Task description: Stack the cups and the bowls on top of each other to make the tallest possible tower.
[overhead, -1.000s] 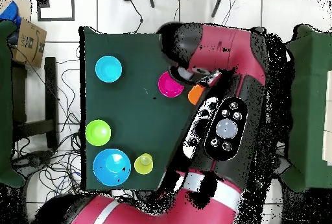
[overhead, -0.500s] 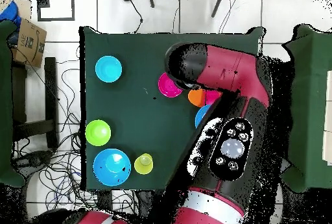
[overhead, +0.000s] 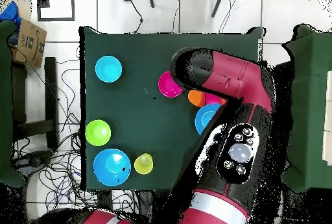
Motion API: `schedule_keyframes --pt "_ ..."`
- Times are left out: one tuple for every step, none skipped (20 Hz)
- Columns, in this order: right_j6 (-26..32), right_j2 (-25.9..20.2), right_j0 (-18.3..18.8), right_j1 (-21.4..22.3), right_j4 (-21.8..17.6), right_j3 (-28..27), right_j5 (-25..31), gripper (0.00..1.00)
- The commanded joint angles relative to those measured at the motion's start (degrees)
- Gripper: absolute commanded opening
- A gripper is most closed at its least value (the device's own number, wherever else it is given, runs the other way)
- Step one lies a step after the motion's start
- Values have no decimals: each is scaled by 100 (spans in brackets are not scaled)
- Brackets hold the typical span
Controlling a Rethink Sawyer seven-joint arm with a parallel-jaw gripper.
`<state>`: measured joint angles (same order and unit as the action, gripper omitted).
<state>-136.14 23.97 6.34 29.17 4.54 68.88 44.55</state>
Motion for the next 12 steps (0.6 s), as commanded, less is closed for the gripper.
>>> schedule_keyframes --pt "-892 -734 125 -193 363 750 -695 100" --pt "-876 -771 145 -170 413 820 -786 100" --pt "-845 -869 200 -147 488 927 -1001 100" --pt "-830 -887 207 -128 520 986 -1096 100" --pt "-807 -939 236 -103 556 1075 -1283 100" --pt "-789 -946 246 -98 577 1103 -1360 100" --pt "-780 -974 263 -75 603 1173 -1499 100" --pt "-773 -980 264 -78 628 1191 -1564 100" --pt "-756 -1001 280 -59 656 1249 -1654 100" --pt "-728 -1008 296 -76 676 1238 -1689 100" --pt "-691 -1029 319 -60 697 1276 -1723 100" --pt "-673 -1035 330 -85 722 1249 -1704 100"
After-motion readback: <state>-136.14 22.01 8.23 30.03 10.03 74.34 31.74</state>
